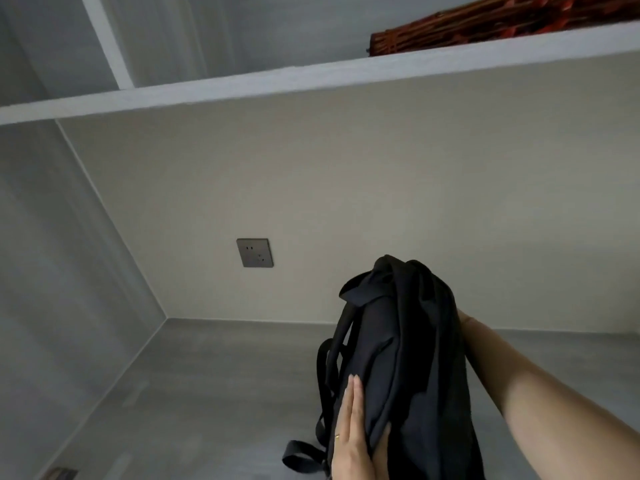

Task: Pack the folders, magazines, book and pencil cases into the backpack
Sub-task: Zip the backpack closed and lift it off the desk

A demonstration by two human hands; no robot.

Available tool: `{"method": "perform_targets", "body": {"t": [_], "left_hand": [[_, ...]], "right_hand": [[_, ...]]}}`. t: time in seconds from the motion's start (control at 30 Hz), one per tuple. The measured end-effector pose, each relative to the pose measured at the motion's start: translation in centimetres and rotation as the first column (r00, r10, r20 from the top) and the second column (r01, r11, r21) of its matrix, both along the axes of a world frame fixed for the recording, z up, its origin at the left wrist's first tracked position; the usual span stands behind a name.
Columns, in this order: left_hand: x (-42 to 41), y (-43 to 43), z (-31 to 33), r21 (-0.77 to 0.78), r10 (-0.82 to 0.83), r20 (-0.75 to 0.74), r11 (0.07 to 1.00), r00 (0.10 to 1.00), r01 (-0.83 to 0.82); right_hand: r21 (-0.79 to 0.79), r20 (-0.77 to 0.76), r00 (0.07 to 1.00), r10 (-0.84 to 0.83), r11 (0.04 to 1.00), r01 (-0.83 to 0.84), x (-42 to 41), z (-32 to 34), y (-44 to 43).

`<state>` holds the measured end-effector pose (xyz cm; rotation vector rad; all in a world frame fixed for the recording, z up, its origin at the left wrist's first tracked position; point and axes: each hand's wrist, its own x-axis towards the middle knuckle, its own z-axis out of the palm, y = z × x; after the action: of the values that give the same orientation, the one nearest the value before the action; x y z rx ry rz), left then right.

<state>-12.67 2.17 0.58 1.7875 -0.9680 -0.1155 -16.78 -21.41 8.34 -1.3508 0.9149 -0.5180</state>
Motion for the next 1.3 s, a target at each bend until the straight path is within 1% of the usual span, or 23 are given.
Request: {"method": "perform_targets", "body": {"t": [0.07, 0.17, 0.27, 0.37, 0.4, 0.43, 0.5, 0.53, 0.57, 0.63, 0.67, 0.73, 0.8, 0.83, 0.9, 0.93, 0.97, 1.0, 1.07, 1.13, 1.2, 1.23, 1.3], "left_hand": [[0.0, -0.6, 0.8, 0.033, 0.011, -0.044, 0.999, 0.999, -0.009], [0.5, -1.1, 0.9, 0.018, 0.06, -0.01, 0.998, 0.998, -0.06], [2.9, -1.9, 1.6, -0.008, 0.05, 0.028, 0.999, 0.998, -0.05], [7.7, -4.1, 3.2, -0.047, 0.082, 0.053, 0.996, 0.995, -0.08], [9.5, -5.3, 3.9, -0.037, 0.088, 0.004, 0.995, 0.996, -0.088], [11.3, -6.6, 4.6, -0.014, 0.075, -0.086, 0.997, 0.993, -0.077], [14.7, -9.3, 5.6, 0.054, 0.056, -0.288, 0.998, 0.956, -0.042], [16.1, -10.6, 5.8, 0.101, 0.081, -0.352, 0.994, 0.932, -0.048], [17.2, -11.6, 6.1, 0.164, 0.118, -0.378, 0.985, 0.918, -0.06], [18.6, -13.2, 6.1, 0.258, 0.165, -0.358, 0.963, 0.919, -0.072], [18.9, -13.5, 6.0, 0.264, 0.179, -0.337, 0.96, 0.924, -0.09], [18.5, -12.9, 5.1, 0.186, 0.23, -0.337, 0.967, 0.913, -0.175], [16.5, -10.9, 2.9, 0.066, 0.302, -0.347, 0.952, 0.888, -0.298], [14.6, -9.5, 1.6, 0.025, 0.292, -0.332, 0.953, 0.897, -0.301], [10.8, -7.2, -0.8, 0.041, 0.235, -0.263, 0.972, 0.936, -0.233], [9.6, -6.7, -1.8, 0.072, 0.221, -0.244, 0.975, 0.944, -0.209], [9.1, -6.8, -2.4, 0.107, 0.22, -0.241, 0.974, 0.945, -0.199], [9.1, -7.3, -2.6, 0.128, 0.211, -0.266, 0.975, 0.941, -0.183], [10.1, -8.4, -2.4, 0.107, 0.132, -0.313, 0.989, 0.941, -0.103], [11.5, -9.2, -2.0, 0.075, 0.065, -0.276, 0.996, 0.959, -0.046], [12.6, -10.0, -1.6, 0.108, 0.094, -0.235, 0.992, 0.967, -0.07], [13.3, -10.6, -1.3, 0.139, 0.129, -0.228, 0.985, 0.965, -0.099], [14.8, -12.0, -0.6, 0.206, 0.173, -0.216, 0.97, 0.961, -0.128]], "right_hand": [[0.032, -0.026, 1.0, -0.014, 0.999, 0.015, -0.8, -0.3, -0.1], [0.04, -0.029, 0.996, -0.088, 0.995, 0.089, -1.6, -0.8, 0.0], [0.074, 0.114, 0.971, -0.208, 0.977, 0.2, -2.0, -0.5, -0.2], [0.128, 0.234, 0.933, -0.275, 0.96, 0.251, -2.4, 0.1, -1.2], [0.159, 0.272, 0.919, -0.285, 0.955, 0.249, -2.6, 0.3, -1.5], [0.185, 0.308, 0.903, -0.298, 0.95, 0.251, -2.8, 0.3, -1.8], [0.169, 0.334, 0.889, -0.314, 0.947, 0.272, -3.0, 0.2, -2.1], [0.139, 0.313, 0.891, -0.329, 0.944, 0.3, -2.9, 0.1, -2.3], [0.116, 0.278, 0.892, -0.357, 0.934, 0.338, -2.6, -0.2, -2.6], [0.081, 0.162, 0.882, -0.442, 0.897, 0.435, -2.0, -0.8, -3.5], [0.064, 0.107, 0.876, -0.471, 0.882, 0.466, -1.7, -1.0, -3.9], [0.028, 0.035, 0.876, -0.481, 0.877, 0.48, -1.0, -1.5, -4.5], [-0.021, 0.007, 0.895, -0.446, 0.895, 0.446, -0.2, -2.4, -4.8], [-0.062, -0.001, 0.904, -0.427, 0.902, 0.426, 0.1, -2.9, -4.7], [-0.21, -0.07, 0.919, -0.387, 0.907, 0.366, 0.1, -3.9, -4.1], [-0.311, -0.138, 0.918, -0.371, 0.897, 0.315, -0.2, -4.5, -3.8], [-0.408, -0.206, 0.908, -0.365, 0.876, 0.259, -0.7, -5.2, -3.8], [-0.462, -0.246, 0.892, -0.379, 0.855, 0.236, -1.2, -5.9, -3.6], [-0.472, -0.242, 0.884, -0.4, 0.844, 0.253, -2.0, -7.1, -3.4], [-0.361, -0.165, 0.922, -0.352, 0.891, 0.276, -1.9, -7.5, -3.4], [-0.23, -0.094, 0.971, -0.221, 0.953, 0.195, -1.1, -7.4, -3.1], [-0.222, -0.097, 0.98, -0.175, 0.964, 0.15, -0.6, -7.3, -3.0], [-0.328, -0.162, 0.965, -0.204, 0.934, 0.142, 0.5, -7.3, -3.0]]}}
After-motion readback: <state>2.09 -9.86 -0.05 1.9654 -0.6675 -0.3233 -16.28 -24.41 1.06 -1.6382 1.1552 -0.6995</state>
